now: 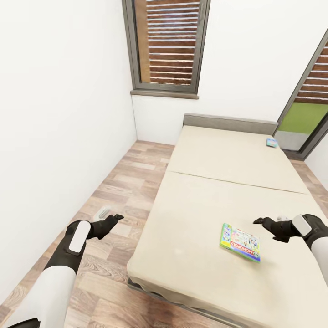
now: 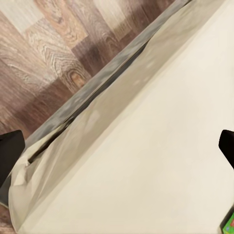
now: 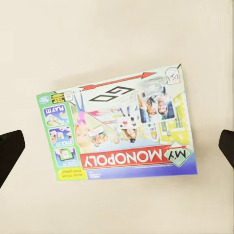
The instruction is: Put all the toys in the child's room - the three board games (two on the bed and one on the table), the two jigsaw puzzles on the table, and the tennis ball on the table - inside the toy box on the table in the child's room.
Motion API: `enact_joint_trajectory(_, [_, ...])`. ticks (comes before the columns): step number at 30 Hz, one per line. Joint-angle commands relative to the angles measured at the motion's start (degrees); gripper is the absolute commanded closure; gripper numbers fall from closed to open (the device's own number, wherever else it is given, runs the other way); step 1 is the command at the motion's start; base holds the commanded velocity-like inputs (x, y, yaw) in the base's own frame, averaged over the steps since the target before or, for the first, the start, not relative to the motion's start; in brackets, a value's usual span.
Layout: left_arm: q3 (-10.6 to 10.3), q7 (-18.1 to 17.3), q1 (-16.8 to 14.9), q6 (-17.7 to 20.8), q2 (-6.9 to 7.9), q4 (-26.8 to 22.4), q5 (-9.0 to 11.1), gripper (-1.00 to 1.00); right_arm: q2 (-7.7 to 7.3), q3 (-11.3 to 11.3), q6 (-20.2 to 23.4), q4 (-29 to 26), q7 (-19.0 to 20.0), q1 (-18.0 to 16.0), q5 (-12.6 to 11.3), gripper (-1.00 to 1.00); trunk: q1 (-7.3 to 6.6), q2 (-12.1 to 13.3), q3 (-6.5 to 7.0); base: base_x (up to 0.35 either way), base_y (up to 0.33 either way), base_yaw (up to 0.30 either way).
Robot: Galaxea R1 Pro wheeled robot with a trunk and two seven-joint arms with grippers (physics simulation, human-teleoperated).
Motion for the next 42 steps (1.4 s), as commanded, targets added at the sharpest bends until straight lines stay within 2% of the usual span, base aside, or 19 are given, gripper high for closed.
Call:
enact_joint_trajectory(1, [0.1, 0.5, 0.0, 0.3, -0.01, -0.1, 0.6, -1.0, -0.11, -0.3, 0.3, 0.0, 0.2, 0.0, 0.2, -1.0, 0.0, 0.0, -0.13, 0.0, 0.0, 0.0])
enact_joint_trajectory(18, [-0.1, 0.5, 0.0, 0.3, -0.11, -0.2, 0.7, -1.0, -0.45, -0.4, 0.4, 0.0, 4.2, 0.0, 0.3, -1.0, 0.0, 0.0, -1.67, 0.0, 0.0, 0.0])
enact_joint_trajectory(28, [-0.3, 0.5, -0.1, 0.3, -0.33, -0.3, 0.6, -1.0, -0.51, -0.1, 0.2, -0.1, 9.9, -0.1, 0.8, -1.0, 0.0, 0.0, -2.59, 0.0, 0.0, 0.0])
enact_joint_trajectory(30, [-0.3, 0.6, -0.1, 0.3, -0.39, -0.2, 0.6, -1.0, -0.96, -0.1, 0.1, -0.4, 11.6, -0.1, 0.9, -1.0, 0.0, 0.0, -2.78, 0.0, 0.0, 0.0])
enact_joint_trajectory(42, [-0.4, 0.6, -0.1, 0.3, -0.49, -0.2, 0.5, -1.0, -1.57, 0.0, -0.1, -0.8, 12.5, -0.3, 1.0, -1.0, 0.0, 0.0, -3.89, 0.0, 0.0, 0.0])
